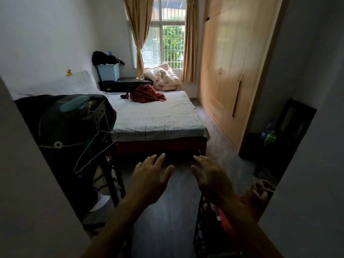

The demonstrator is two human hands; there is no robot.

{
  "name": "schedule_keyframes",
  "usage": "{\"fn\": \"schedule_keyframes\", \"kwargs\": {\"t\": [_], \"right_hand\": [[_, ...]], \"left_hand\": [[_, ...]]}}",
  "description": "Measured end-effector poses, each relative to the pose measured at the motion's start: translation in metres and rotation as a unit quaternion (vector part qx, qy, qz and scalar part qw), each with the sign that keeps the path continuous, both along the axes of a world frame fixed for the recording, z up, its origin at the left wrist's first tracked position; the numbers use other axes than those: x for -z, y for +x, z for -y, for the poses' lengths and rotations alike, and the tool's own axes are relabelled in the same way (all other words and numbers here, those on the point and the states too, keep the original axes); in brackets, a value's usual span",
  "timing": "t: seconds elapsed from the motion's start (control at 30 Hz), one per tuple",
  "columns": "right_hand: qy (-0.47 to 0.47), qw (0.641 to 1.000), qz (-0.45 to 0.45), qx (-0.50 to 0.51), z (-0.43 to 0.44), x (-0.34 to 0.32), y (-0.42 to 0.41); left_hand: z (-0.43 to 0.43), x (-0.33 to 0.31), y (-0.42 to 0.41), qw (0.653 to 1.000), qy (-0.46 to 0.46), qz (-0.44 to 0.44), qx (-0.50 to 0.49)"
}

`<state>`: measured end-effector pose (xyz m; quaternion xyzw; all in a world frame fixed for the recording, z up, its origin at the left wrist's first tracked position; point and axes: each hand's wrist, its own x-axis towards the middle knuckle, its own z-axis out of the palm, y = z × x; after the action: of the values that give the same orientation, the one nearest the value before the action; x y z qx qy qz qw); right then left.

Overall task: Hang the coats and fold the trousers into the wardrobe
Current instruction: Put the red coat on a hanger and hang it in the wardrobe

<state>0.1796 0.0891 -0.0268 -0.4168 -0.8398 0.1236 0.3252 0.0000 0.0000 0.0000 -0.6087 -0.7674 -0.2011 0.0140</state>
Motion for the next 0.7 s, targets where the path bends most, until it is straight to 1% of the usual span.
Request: {"fn": "schedule_keyframes", "kwargs": {"t": [0.07, 0.27, 0.37, 0.5, 0.6, 0.7], "right_hand": [[-0.013, 1.000, -0.021, 0.005, -0.025, 0.003, 0.007], [-0.033, 0.999, -0.032, 0.011, -0.100, 0.018, 0.030], [-0.048, 0.999, -0.012, 0.016, -0.130, 0.023, 0.034], [-0.067, 0.998, -0.012, 0.011, -0.159, 0.032, 0.030], [-0.087, 0.996, -0.007, 0.011, -0.183, 0.036, 0.023], [-0.093, 0.996, 0.001, 0.008, -0.209, 0.040, 0.009]], "left_hand": [[-0.025, 0.004, 0.003, 1.000, 0.007, 0.005, 0.002], [-0.091, 0.011, 0.014, 1.000, -0.013, -0.010, -0.004], [-0.117, 0.015, 0.020, 1.000, -0.018, -0.006, 0.002], [-0.152, 0.018, 0.023, 0.999, -0.034, -0.017, 0.010], [-0.178, 0.019, 0.018, 0.997, -0.067, -0.022, 0.015], [-0.204, 0.025, 0.003, 0.997, -0.076, -0.013, 0.015]]}}
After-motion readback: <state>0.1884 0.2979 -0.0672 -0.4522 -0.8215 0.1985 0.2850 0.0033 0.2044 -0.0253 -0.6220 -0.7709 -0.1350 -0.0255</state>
